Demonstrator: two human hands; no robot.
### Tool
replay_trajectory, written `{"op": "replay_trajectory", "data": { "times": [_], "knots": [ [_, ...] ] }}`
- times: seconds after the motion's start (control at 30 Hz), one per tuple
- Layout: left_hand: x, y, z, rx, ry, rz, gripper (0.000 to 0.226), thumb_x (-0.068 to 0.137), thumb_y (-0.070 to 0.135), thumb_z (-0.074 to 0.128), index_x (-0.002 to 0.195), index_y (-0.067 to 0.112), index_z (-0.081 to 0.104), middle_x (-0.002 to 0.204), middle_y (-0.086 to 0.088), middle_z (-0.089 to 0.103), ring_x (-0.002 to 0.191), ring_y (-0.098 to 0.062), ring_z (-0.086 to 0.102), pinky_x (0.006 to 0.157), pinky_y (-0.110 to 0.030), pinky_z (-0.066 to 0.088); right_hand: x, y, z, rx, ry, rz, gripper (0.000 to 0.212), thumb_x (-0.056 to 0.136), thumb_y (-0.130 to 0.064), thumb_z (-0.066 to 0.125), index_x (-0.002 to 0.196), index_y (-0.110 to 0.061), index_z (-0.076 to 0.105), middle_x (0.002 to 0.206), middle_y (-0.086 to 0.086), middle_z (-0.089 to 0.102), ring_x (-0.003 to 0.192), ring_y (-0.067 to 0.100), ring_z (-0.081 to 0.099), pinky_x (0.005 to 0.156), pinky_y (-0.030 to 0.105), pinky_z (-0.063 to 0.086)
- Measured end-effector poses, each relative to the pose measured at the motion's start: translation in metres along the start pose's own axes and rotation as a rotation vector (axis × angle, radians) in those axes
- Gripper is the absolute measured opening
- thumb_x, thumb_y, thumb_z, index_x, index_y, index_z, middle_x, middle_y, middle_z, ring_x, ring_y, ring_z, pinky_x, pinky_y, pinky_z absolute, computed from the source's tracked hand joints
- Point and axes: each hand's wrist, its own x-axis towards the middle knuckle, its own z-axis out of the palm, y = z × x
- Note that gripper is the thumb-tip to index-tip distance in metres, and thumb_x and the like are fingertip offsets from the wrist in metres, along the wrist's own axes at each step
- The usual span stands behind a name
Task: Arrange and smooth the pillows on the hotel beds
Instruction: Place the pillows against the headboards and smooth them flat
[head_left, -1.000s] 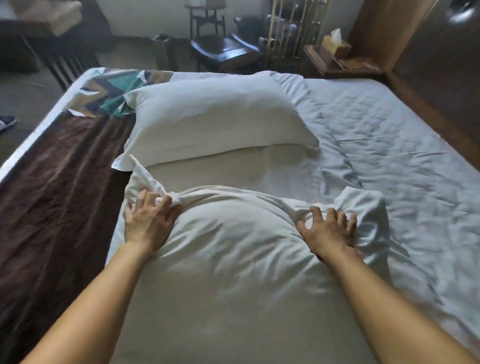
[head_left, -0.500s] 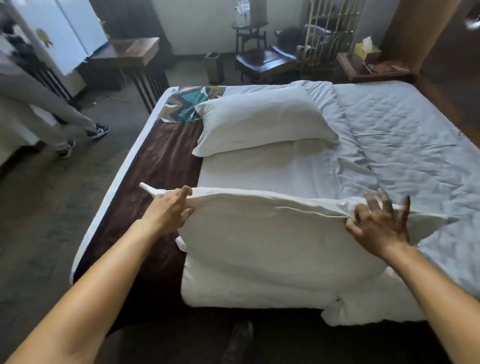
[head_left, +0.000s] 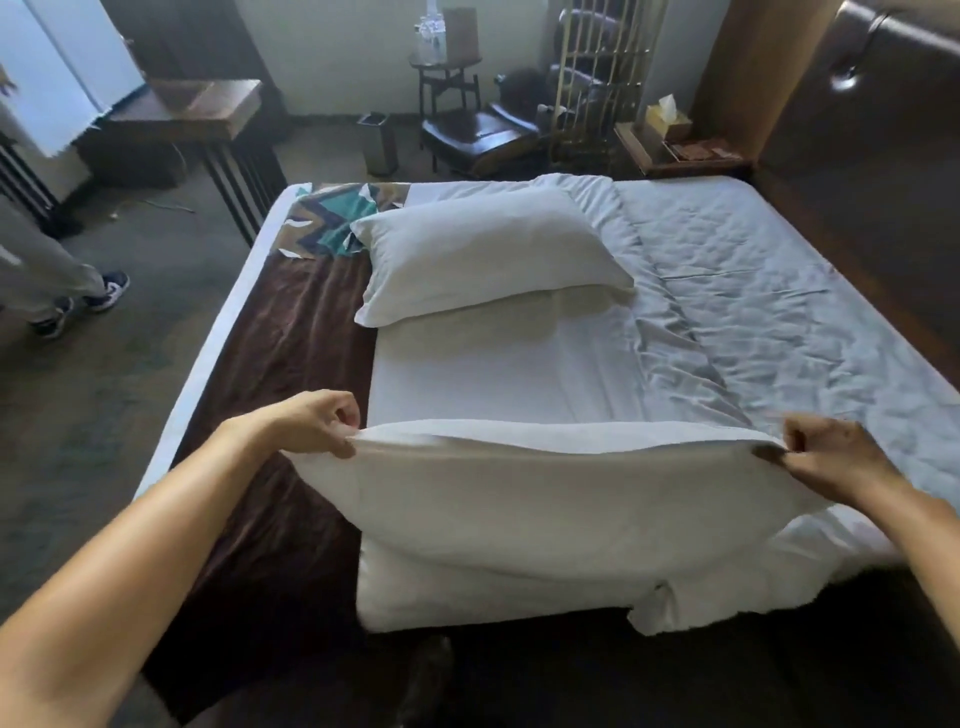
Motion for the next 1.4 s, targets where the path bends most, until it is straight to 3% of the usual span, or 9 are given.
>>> {"op": "replay_trajectory", "data": {
  "times": [0.1,0.23,0.4,0.53,0.67,0.9,1.2,1.33,1.4],
  "knots": [
    [0.011,-0.017,-0.010,-0.019,0.048,0.055,0.015,0.072,0.044,0.082,0.074,0.039,0.068,0.080,0.012,0.067,0.078,-0.008,0.062,0.061,-0.025,0.045,-0.002,-0.010,0.018,-0.122,0.181,0.209,0.011,0.085,-0.028,0.065,0.089,-0.018,0.065,0.097,0.020,0.065,0.090,0.040,0.058,0.088,0.050,0.046],
    [0.026,-0.041,-0.025,-0.079,-0.105,-0.010,0.027,0.080,0.056,0.073,0.063,0.034,0.072,0.059,0.016,0.062,0.053,-0.001,0.054,0.055,-0.020,0.042,-0.009,-0.137,0.051,0.000,0.423,0.051,0.049,0.081,-0.026,0.045,0.121,-0.004,0.064,0.118,0.028,0.060,0.107,0.046,0.057,0.105,0.059,0.035],
    [0.048,-0.051,-0.026,-0.104,-0.335,-0.040,0.032,0.079,0.053,0.071,0.075,0.022,0.077,0.066,0.007,0.071,0.058,-0.009,0.066,0.057,-0.024,0.050,-0.069,-0.397,0.136,0.117,-0.029,-0.649,0.062,0.100,-0.047,0.046,0.150,-0.012,0.045,0.157,0.016,0.042,0.147,0.033,0.037,0.123,0.055,0.019],
    [0.056,-0.045,-0.039,0.022,-0.517,-0.044,0.029,0.074,0.049,0.072,0.079,0.020,0.074,0.064,0.006,0.069,0.055,-0.010,0.062,0.052,-0.021,0.047,-0.088,-0.481,0.167,-0.024,-0.254,-0.633,0.077,0.101,-0.064,0.031,0.162,-0.024,0.007,0.170,0.009,0.006,0.157,0.025,-0.001,0.120,0.056,-0.020],
    [0.067,-0.049,-0.063,0.055,-0.700,0.028,0.026,0.080,0.050,0.073,0.073,0.025,0.077,0.069,0.007,0.071,0.060,-0.008,0.066,0.054,-0.021,0.050,-0.100,-0.471,0.160,0.020,-0.192,-0.610,0.079,0.099,-0.068,0.021,0.162,-0.022,0.010,0.169,0.012,0.014,0.157,0.030,0.008,0.120,0.058,-0.011],
    [0.100,-0.072,-0.032,-0.315,-0.519,-0.091,0.034,0.072,0.033,0.085,0.094,0.008,0.077,0.090,-0.012,0.078,0.076,-0.020,0.073,0.066,-0.028,0.058,-0.069,-0.436,0.167,-0.097,-0.295,-0.466,0.086,0.092,-0.080,0.005,0.161,-0.029,-0.003,0.170,0.011,-0.002,0.157,0.027,-0.005,0.122,0.051,-0.018],
    [0.117,-0.061,-0.025,0.137,-0.622,-0.051,0.053,0.054,0.063,0.075,0.091,0.025,0.080,0.092,0.006,0.078,0.086,-0.012,0.072,0.073,-0.025,0.052,-0.013,-0.253,0.143,-0.213,-0.276,-0.140,0.098,0.077,-0.088,-0.013,0.160,-0.042,0.010,0.169,0.009,0.016,0.157,0.022,0.007,0.119,0.052,-0.019],
    [0.105,-0.005,-0.001,0.760,0.107,0.102,0.046,0.081,0.032,0.056,0.126,0.029,0.053,0.122,0.003,0.062,0.115,-0.025,0.058,0.106,-0.054,0.033,-0.012,-0.188,0.128,-0.259,-0.290,-0.073,0.103,0.077,-0.089,-0.016,0.160,-0.037,0.012,0.169,0.007,0.015,0.157,0.019,0.005,0.119,0.052,-0.021],
    [0.087,0.056,0.038,0.546,0.376,0.322,0.047,0.090,0.035,0.048,0.136,0.024,0.051,0.136,-0.003,0.059,0.127,-0.031,0.051,0.114,-0.061,0.025,-0.012,-0.181,0.131,-0.248,-0.265,-0.106,0.100,0.079,-0.089,-0.014,0.160,-0.038,0.015,0.169,0.009,0.018,0.157,0.020,0.007,0.117,0.051,-0.024]
  ]
}}
